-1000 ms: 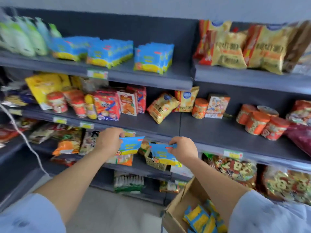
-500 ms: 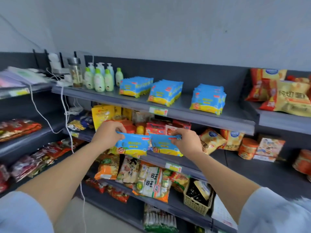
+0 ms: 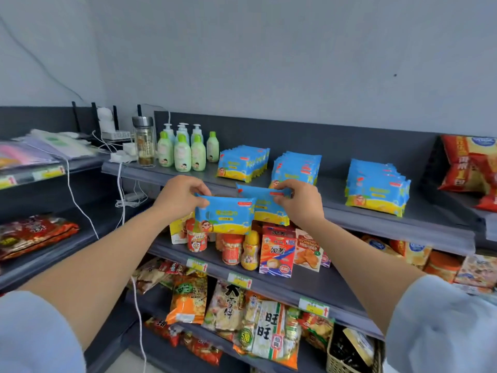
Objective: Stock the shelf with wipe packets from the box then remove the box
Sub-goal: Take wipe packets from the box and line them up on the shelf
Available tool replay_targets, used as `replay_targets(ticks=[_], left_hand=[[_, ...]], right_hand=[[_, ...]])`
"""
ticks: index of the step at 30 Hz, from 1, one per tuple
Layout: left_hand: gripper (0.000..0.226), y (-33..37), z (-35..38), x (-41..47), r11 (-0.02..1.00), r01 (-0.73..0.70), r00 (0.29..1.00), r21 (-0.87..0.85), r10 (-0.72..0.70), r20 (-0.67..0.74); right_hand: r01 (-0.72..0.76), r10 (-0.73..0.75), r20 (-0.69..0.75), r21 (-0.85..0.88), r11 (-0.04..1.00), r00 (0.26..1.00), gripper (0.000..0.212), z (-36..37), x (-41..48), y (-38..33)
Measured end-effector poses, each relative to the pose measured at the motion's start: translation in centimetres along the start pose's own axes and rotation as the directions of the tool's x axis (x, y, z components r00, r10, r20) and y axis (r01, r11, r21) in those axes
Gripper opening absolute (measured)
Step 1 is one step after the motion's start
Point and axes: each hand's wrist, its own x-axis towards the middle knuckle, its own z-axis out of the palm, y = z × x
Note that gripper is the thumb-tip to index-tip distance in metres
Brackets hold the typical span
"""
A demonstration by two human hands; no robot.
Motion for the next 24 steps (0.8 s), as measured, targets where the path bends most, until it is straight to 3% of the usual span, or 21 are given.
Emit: replay_targets(ticks=[11,24], left_hand=[[0.017,-2.1,-0.1,9.4,0.99,0.0,0.999,-0.141,-0.005,-0.033],[0.02,-5.0,-0.2,18.2,0.977,0.012,0.998,-0.214,-0.024,-0.054]], right_hand=[[0.052,-0.049,-0.026,0.129,0.99,0.998,0.019,5.4,11.5,-0.4],[0.025,-0.024,-0.011,0.074,0.997,1.0,0.022,11.5,19.9,1.1]])
